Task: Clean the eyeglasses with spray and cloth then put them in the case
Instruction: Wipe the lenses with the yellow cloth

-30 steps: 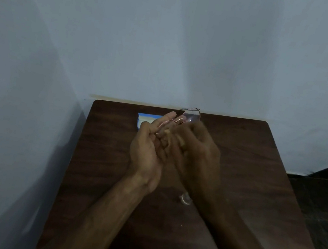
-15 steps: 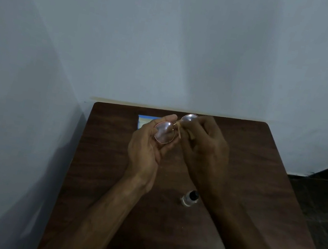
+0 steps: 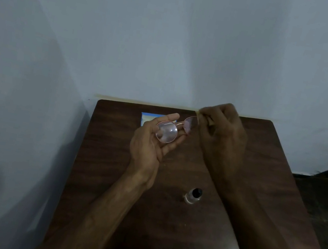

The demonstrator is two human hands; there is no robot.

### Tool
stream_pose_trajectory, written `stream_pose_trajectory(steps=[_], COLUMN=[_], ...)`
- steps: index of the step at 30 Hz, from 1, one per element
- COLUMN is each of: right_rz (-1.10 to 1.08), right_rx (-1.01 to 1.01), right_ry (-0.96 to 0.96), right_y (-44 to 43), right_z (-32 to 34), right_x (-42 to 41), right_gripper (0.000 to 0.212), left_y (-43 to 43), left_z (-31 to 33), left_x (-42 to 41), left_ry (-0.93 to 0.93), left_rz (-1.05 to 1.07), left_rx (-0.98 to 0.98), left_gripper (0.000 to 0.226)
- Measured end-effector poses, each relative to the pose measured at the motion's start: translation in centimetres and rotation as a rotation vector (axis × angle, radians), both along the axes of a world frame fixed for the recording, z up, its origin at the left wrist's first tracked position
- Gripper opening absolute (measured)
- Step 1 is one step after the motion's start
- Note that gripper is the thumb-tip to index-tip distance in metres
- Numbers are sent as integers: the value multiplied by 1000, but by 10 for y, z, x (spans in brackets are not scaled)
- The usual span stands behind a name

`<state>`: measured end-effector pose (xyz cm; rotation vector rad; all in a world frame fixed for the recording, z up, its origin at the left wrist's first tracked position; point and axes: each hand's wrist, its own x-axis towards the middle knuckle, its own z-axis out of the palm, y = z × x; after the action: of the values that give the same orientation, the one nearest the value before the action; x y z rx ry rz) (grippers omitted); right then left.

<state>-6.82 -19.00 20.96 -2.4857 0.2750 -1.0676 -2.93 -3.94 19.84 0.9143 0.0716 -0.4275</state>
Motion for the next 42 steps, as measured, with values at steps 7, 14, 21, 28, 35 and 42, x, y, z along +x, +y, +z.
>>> stream_pose_trajectory(steps=[7, 14, 21, 28, 35, 42], right_rz=[101, 117, 31, 108, 98, 185], right_rx=[0, -60, -19, -41, -30, 42], right_ry=[18, 55, 12, 72, 112, 104], right_y=[9, 20, 6, 13, 16, 53], right_z=[-9, -11, 4, -3, -4, -4], right_x=[-16, -24, -10, -17, -16, -15], right_gripper=[8, 11, 3, 9, 3, 4], left_y=[-5, -9, -13, -14, -12, -14], left_z=[-2, 1, 3, -7, -5, -6], left_x=[3, 1, -7, -12, -10, -20], left_ry=[-17, -34, -18, -60, -127, 28], left_rz=[3, 22, 6, 2, 0, 71], left_rx=[9, -1, 24, 158, 239, 233], left_gripper=[40, 51, 42, 41, 33, 33])
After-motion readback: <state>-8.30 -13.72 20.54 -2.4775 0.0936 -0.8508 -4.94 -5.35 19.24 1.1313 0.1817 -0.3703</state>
